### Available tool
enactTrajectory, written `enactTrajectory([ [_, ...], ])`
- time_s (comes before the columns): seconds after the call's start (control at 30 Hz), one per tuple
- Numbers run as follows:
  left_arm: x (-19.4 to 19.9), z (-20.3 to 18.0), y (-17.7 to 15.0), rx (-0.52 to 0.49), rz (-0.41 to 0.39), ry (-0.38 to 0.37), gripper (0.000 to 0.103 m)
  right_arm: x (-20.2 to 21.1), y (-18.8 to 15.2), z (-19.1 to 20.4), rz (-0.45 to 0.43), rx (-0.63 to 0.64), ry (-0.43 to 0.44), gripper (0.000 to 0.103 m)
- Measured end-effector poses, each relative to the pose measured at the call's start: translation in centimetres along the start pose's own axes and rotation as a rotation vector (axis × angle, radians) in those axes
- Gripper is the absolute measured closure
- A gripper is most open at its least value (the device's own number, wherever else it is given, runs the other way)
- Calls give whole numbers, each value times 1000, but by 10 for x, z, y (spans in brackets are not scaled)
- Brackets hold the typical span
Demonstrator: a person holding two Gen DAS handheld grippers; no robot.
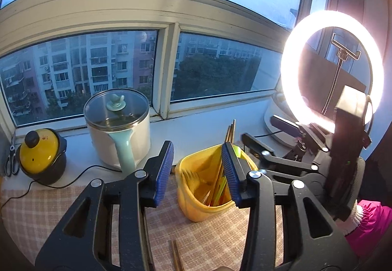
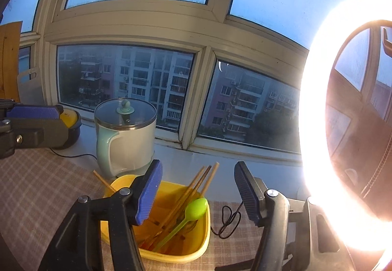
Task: Organize utensils
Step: 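Move both open tools back to the red-tipped chopsticks on the table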
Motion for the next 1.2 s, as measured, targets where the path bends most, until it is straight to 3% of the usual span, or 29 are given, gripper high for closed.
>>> enactTrajectory([
  [0.37, 24, 22, -26, 15, 14, 43, 62, 31, -24, 2, 21, -41, 57, 37],
  [0.7, 38, 47, -70, 27, 65, 97, 62, 70, -66, 15, 46, -76, 114, 15],
  [0.9, 35, 61, -117, 29, 150, 127, 62, 81, -93, 27, 100, -92, 166, 0],
  [1.2, 9, 70, -194, 18, 324, 145, 62, 90, -139, 47, 202, -108, 212, 0],
])
Point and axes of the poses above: each gripper's, at about its wrist camera, not at the fingertips, and x roughly against the way its jaws point, z to its left, y to its top, the point moved 7 cm from there along -x, roughly the way its jaws point, and after that the axes turned 9 degrees about x, right-handed, at the moved point
